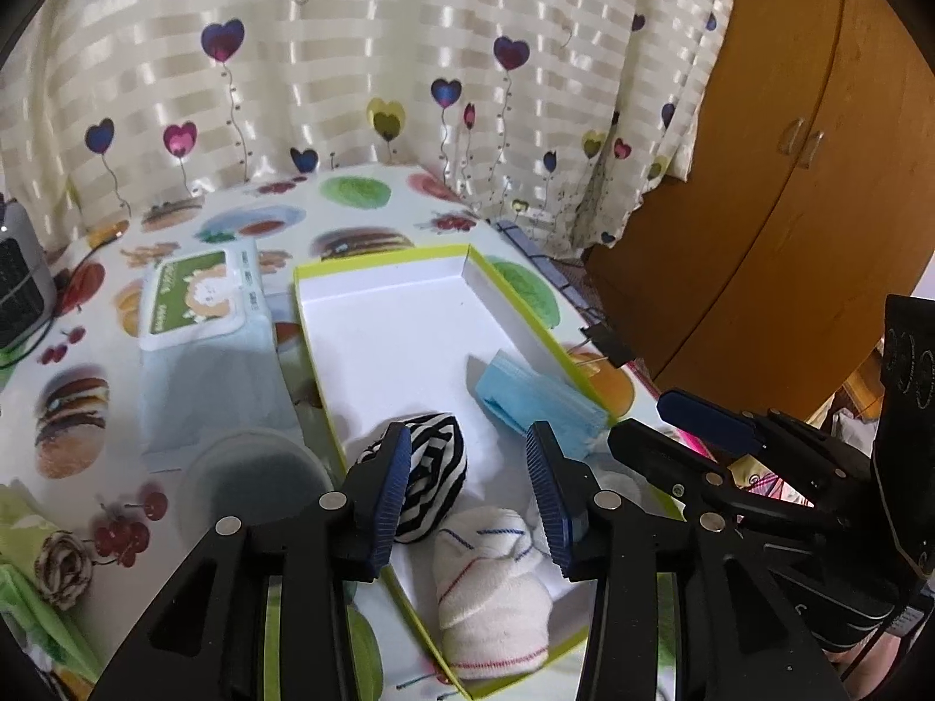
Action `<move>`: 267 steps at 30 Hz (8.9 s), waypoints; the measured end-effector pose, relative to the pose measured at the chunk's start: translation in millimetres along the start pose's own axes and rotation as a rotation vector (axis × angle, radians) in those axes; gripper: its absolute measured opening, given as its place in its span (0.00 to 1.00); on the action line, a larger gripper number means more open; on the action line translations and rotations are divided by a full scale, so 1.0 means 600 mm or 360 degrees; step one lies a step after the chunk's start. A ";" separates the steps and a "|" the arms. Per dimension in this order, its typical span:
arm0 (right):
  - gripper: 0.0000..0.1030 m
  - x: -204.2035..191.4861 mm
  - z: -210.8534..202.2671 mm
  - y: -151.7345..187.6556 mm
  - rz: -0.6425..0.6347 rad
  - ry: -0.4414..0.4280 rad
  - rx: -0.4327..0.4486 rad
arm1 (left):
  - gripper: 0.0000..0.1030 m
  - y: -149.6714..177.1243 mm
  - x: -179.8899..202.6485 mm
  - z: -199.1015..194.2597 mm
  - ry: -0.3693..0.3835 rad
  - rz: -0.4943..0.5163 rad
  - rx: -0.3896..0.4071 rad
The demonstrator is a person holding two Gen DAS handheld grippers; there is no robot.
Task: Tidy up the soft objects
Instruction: 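Open the left tool to drop the striped sock into the box, then move both open tools back over the pile of soft items, then grasp the black-and-white striped sock with the left tool while the right tool grasps the green cloth, then carry the striped sock and green cloth over the white box with both tools, then open the right tool to drop the green cloth while the left tool releases the striped sock, then move both open tools back over the pile, then grasp the grey sock with the left tool while the right tool grasps the rolled green towel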
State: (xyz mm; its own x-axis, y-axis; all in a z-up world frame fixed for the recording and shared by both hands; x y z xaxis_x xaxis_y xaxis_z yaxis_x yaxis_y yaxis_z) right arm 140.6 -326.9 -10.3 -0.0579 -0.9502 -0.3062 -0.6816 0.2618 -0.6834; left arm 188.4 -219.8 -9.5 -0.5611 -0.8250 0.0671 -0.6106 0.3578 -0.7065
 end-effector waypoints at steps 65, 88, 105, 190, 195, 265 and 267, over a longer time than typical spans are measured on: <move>0.52 -0.472 0.144 0.190 -0.0582 -0.0589 -0.0467 | 0.53 0.365 -0.369 -0.283 -0.0749 -0.0697 0.0032; 0.08 -0.462 0.121 0.201 -0.0572 -0.0587 -0.0421 | 0.15 0.382 -0.364 -0.265 -0.0747 -0.0752 -0.0020; 0.08 -0.441 0.035 0.159 -0.0535 -0.0690 -0.0240 | 0.13 0.319 -0.315 -0.325 -0.0767 -0.0640 0.0154; 0.31 -0.113 0.021 -0.027 -0.0126 -0.0232 0.0003 | 0.29 -0.028 -0.098 -0.078 -0.0133 -0.0106 0.0119; 0.32 -0.146 0.008 -0.008 -0.0164 -0.0294 0.0008 | 0.29 0.002 -0.116 -0.110 -0.0178 -0.0155 0.0144; 0.51 -0.493 0.201 0.146 -0.0857 -0.0464 -0.0497 | 0.57 0.308 -0.412 -0.240 -0.0660 -0.0882 0.0124; 0.52 -0.496 0.208 0.154 -0.0883 -0.0455 -0.0527 | 0.57 0.310 -0.417 -0.237 -0.0622 -0.0900 0.0126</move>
State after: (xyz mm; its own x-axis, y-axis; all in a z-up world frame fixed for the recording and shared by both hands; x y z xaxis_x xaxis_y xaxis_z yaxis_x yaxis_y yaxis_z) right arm 185.9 1.4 -64.8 0.5254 -0.8349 -0.1641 -0.7436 -0.3568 -0.5654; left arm 135.8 115.3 -57.3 0.0833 -0.9779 0.1920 -0.6991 -0.1947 -0.6881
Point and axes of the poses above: each gripper's, at about its wrist camera, not at the fingertips, and z roughly the way its jaws point, x to its right, y to its underside, the point moved 4 cm from there along z, roughly the way its jaws point, and after that the axes turned 11 degrees about z, right-handed, at the moved point
